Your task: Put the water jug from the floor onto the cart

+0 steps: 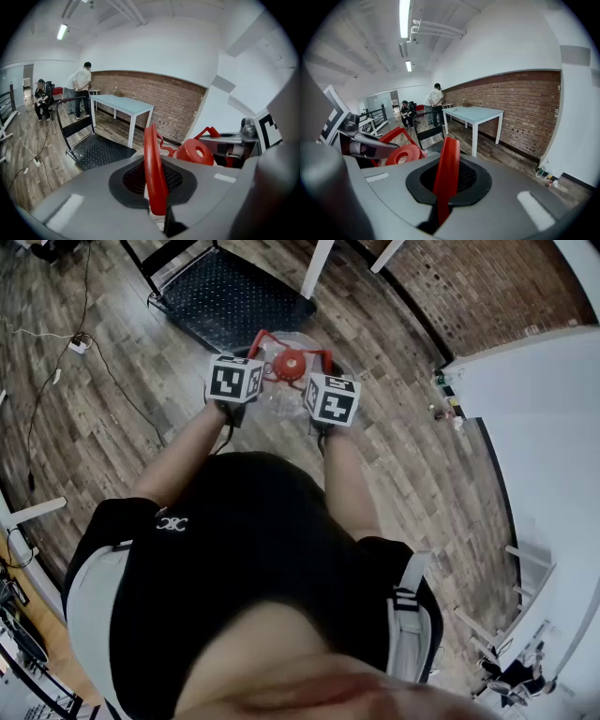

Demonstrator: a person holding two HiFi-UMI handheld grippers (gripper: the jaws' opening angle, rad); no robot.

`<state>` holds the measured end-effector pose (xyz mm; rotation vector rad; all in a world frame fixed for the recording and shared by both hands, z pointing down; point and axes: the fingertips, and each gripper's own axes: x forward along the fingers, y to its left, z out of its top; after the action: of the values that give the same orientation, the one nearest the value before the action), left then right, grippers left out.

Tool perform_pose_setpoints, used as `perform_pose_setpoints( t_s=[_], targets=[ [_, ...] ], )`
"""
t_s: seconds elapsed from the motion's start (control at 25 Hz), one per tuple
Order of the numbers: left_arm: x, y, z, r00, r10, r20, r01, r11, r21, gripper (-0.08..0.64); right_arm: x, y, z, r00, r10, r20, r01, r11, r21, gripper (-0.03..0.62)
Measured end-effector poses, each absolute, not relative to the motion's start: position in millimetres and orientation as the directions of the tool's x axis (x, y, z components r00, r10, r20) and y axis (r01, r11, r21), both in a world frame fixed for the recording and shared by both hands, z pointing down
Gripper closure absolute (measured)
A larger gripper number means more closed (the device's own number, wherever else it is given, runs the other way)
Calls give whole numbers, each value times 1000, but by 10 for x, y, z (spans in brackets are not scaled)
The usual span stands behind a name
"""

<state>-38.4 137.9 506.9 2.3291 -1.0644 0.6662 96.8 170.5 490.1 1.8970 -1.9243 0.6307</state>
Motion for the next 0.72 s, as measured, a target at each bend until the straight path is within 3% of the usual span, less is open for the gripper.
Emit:
perform_pose_setpoints(
  t_s=[0.72],
  targets=[
    [-527,1350,5067,585,-541,604,-776,-589,225,541,795,1719,4930,-14,-834,551,-996,-35,-78,578]
  ],
)
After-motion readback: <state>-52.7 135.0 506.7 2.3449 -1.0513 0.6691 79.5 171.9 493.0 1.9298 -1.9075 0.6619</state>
